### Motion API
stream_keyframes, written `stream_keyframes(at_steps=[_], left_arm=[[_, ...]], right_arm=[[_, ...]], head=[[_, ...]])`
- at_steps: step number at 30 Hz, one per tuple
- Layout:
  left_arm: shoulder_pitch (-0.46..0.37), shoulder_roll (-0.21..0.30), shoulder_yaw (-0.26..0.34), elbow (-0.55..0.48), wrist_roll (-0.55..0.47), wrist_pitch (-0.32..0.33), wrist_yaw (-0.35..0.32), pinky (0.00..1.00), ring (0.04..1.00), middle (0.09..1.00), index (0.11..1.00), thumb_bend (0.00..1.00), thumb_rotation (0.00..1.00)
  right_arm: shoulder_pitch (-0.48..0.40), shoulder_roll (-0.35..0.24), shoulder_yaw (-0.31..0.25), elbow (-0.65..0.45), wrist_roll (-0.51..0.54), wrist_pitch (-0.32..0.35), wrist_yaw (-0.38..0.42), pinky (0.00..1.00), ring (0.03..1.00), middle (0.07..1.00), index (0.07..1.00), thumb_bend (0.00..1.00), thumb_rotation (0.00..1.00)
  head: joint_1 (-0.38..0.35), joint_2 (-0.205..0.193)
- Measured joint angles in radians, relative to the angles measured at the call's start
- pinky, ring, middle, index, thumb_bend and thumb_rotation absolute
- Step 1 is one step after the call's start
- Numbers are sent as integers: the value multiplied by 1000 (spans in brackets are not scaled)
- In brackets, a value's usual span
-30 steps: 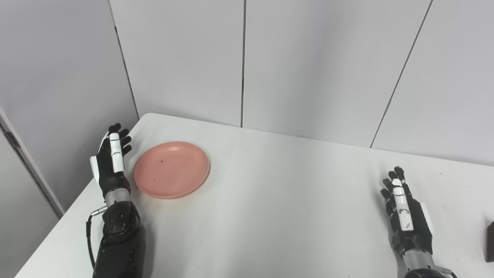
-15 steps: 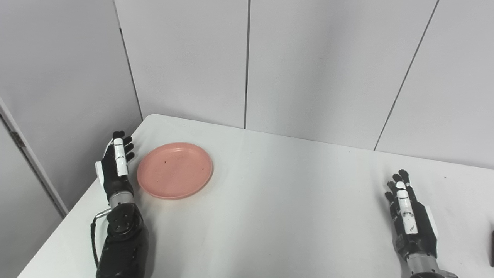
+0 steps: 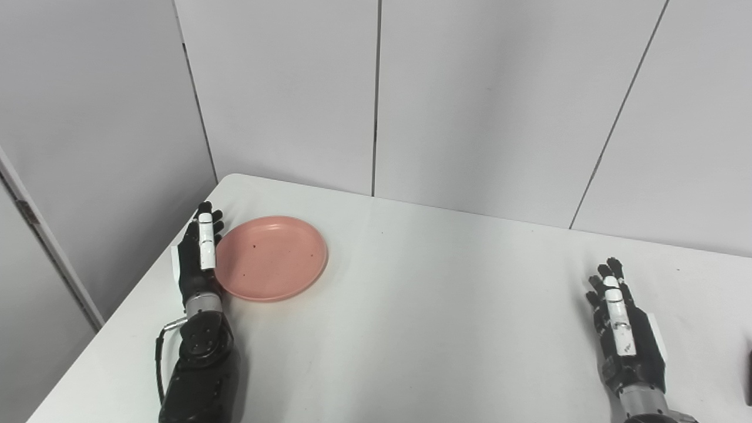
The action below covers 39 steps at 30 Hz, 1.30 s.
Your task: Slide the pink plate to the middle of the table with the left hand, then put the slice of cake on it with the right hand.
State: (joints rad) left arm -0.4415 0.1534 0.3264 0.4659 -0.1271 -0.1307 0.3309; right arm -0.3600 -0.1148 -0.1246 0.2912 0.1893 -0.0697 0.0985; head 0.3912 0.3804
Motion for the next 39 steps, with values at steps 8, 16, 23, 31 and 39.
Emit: stream_keyframes(at_steps=[8,16,23,31,39], left_arm=[[-6,-8,-44,9,49,7,22,830,824,807,798,730,941],[-14,-17,-68,21,53,7,17,825,821,807,795,717,963],[-13,-34,-82,6,11,9,-42,852,843,827,817,724,978],[-20,-78,-130,2,5,12,-75,833,831,822,815,740,964],[-34,-105,-156,35,4,-25,-105,804,825,816,812,709,956]], right_arm=[[1,0,-6,-2,4,0,-2,1000,988,990,1000,424,802],[13,2,-3,-21,11,1,-2,1000,996,1000,1000,408,804],[18,3,-3,-28,1,10,-7,1000,984,993,1000,417,830],[18,7,-3,-29,2,13,-6,1000,989,993,1000,417,813],[21,7,-1,-34,0,16,-4,1000,985,991,1000,403,830]], head=[[6,-8],[5,-2],[0,3],[-8,2],[-37,17]])
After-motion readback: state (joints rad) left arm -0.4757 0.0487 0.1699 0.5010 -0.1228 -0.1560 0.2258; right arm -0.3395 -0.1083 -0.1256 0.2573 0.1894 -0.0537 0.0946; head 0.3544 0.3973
